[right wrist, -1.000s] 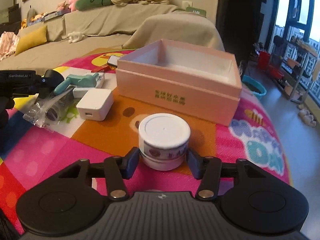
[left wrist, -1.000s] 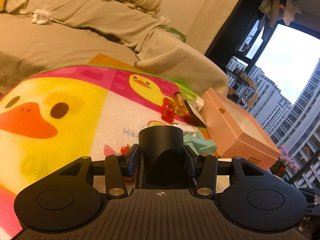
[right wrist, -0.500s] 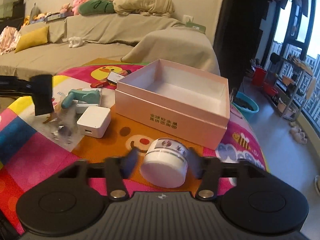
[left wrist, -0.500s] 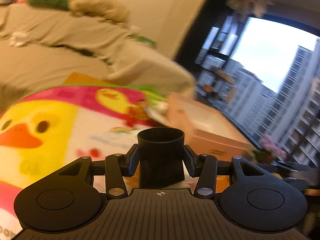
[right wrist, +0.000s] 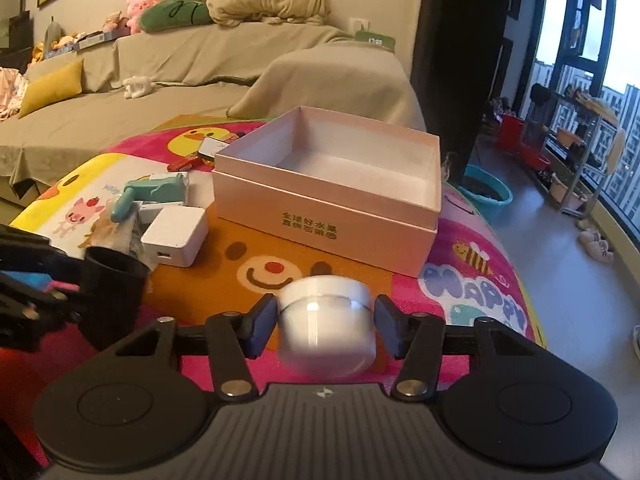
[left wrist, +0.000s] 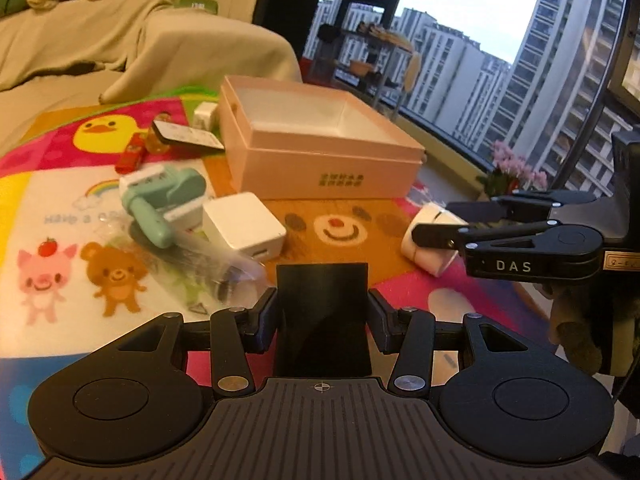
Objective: Organize rigid objects
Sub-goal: 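Lower the black cylinder into the pink box with the left gripper while the right gripper carries the jar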
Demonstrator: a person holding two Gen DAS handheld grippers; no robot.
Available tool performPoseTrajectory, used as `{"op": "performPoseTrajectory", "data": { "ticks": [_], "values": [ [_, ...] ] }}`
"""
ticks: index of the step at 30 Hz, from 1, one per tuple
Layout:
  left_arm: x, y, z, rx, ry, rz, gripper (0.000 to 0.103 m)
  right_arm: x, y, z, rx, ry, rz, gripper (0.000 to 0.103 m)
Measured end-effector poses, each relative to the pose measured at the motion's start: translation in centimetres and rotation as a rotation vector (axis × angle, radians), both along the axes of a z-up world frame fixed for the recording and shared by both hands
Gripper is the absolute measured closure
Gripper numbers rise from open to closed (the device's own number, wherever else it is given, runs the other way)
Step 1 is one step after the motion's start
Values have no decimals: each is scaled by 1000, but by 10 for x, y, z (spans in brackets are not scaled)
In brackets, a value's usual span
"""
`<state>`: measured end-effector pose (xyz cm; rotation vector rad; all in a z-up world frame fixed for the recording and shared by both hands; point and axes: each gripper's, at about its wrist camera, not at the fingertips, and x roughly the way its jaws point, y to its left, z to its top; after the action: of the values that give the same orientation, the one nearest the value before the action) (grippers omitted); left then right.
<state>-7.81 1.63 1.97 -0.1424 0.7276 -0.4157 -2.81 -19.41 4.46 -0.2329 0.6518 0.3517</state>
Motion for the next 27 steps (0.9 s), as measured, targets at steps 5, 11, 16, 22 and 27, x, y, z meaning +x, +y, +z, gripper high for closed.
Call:
{"op": "performPoseTrajectory", "data": {
  "ticks": [5, 11, 16, 22, 27],
  "values": [
    [-1, -8, -6, 41, 20, -8, 52, -3, 2, -7, -16, -30, -7, 52],
    [-5, -20, -6, 104, -2, -28, 51, -10, -4, -15, -37, 4, 6, 49],
    [-2, -23, -9, 109, 7, -35, 52, -15, -16, -14, -19, 50, 14, 48],
    [-4, -27, -9, 134, -3, -34, 52, 19, -6, 0, -41, 108, 18, 33],
    [-11, -26, -2, 112, -40, -50, 52, 26, -4, 4, -24, 140, 56, 47]
  ]
}}
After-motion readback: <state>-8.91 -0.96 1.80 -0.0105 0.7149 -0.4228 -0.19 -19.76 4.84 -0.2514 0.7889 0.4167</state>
